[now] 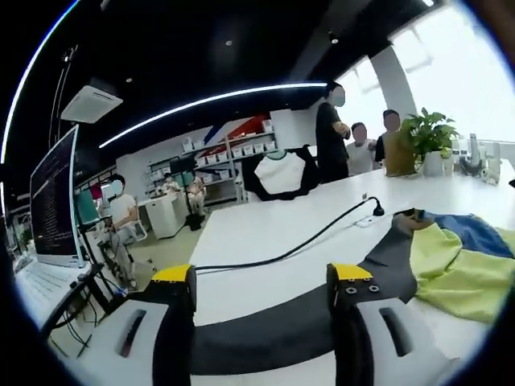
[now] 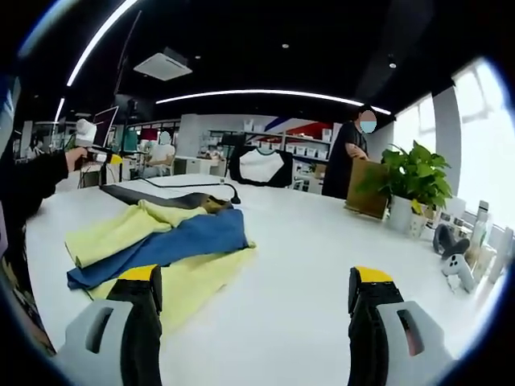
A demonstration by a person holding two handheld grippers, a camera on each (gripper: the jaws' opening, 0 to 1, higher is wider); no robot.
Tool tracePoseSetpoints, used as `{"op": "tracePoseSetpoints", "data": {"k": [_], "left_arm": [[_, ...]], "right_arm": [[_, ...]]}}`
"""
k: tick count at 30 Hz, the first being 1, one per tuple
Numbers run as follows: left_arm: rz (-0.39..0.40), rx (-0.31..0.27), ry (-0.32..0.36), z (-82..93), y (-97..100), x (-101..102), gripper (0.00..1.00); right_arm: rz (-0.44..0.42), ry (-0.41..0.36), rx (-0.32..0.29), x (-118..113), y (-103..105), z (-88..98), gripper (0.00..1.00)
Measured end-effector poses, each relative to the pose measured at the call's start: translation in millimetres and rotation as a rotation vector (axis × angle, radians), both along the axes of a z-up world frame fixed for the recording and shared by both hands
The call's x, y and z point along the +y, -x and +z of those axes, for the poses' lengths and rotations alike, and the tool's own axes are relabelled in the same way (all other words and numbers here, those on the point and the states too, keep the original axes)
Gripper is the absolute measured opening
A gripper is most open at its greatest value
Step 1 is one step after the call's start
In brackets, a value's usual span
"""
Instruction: Fold the garment on the visible template until the final outline fits inside the template.
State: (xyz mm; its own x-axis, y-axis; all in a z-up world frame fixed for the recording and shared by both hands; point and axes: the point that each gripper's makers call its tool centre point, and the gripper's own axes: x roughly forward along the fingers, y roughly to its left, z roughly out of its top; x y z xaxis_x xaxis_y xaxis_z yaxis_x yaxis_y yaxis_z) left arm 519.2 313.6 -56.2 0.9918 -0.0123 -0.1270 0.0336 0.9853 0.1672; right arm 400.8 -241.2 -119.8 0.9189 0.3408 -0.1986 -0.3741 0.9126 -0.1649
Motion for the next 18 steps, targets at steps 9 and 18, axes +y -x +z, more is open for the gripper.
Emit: {"op": "tracePoseSetpoints", "data": {"k": [9, 18], "left_arm": [[-0.089, -0.08, 0.028, 26.7, 24.3, -31, 0.92], [-0.189, -0.135, 0.039, 38.9, 47.6, -66, 1.0]], "right_arm": [[0.015, 0.016, -0.011, 4, -1, 4.5, 0.99], [0.022, 0.02, -0.021, 6, 0, 7.4, 0.99]]}}
